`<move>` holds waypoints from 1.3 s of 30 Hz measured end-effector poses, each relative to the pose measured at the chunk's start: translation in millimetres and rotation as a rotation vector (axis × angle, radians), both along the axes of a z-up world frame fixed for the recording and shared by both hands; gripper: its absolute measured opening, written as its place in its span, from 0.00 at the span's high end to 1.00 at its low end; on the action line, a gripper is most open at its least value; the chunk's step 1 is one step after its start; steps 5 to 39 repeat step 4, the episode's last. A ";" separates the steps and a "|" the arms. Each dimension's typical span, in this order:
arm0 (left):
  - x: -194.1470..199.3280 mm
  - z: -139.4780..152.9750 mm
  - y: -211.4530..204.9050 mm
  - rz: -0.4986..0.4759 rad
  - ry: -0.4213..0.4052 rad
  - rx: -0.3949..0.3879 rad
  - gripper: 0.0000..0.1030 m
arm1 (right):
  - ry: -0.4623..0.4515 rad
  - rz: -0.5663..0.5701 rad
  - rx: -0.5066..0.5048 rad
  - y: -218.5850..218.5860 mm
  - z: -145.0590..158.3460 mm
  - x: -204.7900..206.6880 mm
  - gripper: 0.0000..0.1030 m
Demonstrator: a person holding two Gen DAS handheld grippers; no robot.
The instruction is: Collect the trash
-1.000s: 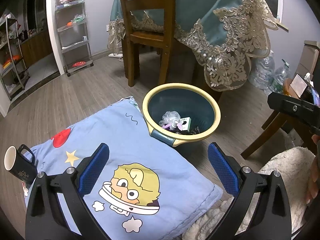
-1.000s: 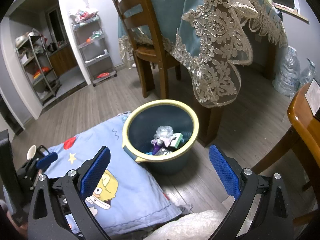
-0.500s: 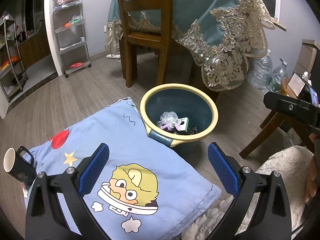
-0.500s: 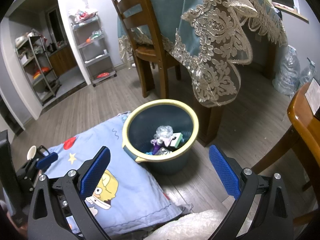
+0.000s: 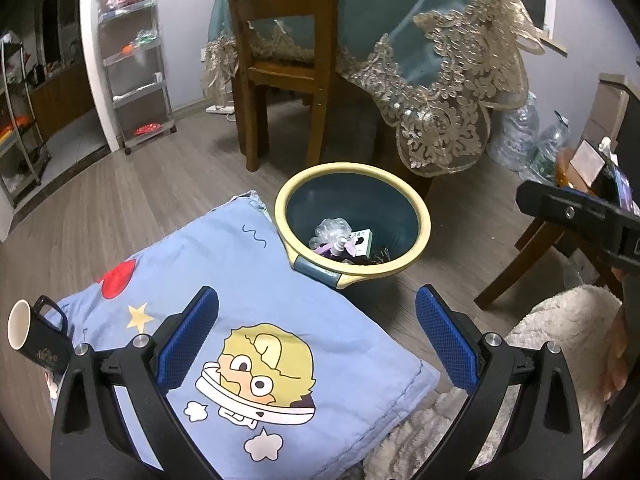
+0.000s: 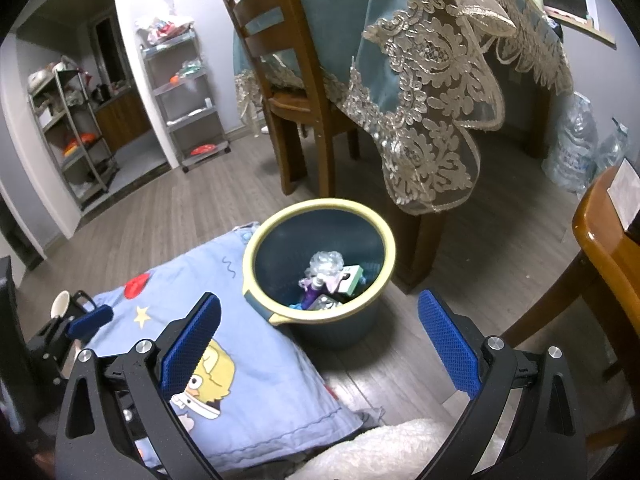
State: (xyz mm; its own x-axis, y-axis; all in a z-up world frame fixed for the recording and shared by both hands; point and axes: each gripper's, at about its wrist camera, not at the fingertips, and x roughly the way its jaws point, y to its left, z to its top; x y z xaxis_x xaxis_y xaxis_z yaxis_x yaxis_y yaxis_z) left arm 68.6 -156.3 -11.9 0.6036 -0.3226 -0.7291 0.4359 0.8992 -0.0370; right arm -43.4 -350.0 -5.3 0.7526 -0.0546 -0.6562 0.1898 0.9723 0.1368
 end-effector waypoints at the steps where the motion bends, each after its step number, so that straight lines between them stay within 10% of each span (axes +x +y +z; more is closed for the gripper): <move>1: 0.7 0.9 2.3 0.006 0.004 -0.005 0.06 | 0.001 0.000 0.001 -0.8 -0.1 0.5 0.05; 39: 0.2 5.4 8.5 0.014 -0.002 -0.020 0.06 | 0.005 -0.002 -0.005 0.5 1.5 0.4 0.05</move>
